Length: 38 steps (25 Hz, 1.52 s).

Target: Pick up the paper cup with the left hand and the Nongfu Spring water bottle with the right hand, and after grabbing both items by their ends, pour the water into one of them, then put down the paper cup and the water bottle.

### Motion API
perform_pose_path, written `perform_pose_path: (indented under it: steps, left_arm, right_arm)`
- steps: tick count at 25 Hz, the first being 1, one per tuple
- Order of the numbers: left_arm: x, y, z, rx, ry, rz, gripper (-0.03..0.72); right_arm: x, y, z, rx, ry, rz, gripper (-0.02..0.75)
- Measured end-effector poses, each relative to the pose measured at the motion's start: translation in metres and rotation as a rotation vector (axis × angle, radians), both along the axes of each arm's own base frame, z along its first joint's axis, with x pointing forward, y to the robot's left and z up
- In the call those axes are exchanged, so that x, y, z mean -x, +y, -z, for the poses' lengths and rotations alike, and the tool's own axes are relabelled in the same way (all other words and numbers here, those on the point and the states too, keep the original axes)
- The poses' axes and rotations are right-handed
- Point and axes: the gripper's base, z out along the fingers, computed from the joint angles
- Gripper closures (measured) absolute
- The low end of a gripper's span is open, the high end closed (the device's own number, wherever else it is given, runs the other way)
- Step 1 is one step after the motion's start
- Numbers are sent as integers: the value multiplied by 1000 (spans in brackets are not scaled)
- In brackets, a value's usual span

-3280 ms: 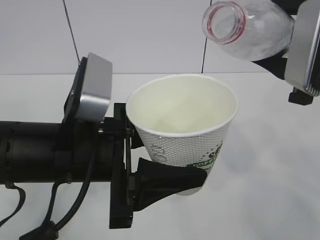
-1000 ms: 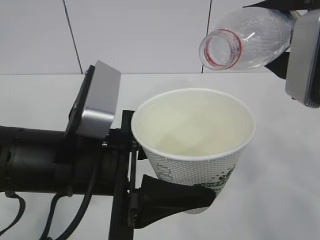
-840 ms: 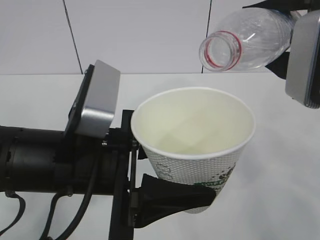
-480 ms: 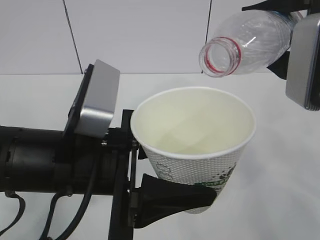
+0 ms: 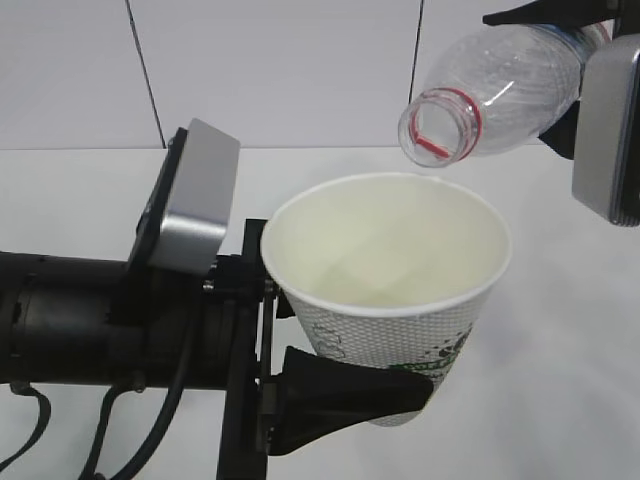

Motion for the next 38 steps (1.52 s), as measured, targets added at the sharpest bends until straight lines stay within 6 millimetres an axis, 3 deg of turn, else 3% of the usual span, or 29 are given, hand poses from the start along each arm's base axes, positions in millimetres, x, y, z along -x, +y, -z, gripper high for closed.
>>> perform_pose_path:
  steps: [12,20,38]
  left_arm:
    - [-2,0,1,-12,4,-21,193]
    - [-3,0,1,-5,11,-31,193]
    - [-4,0,0,6,21,-48,194]
  right_arm:
    - [0,0,0,-6,-2,2,299]
    - [-2,2,-15,-22,-44,-12,299]
    - [-2,2,-15,-20,-45,-12,300]
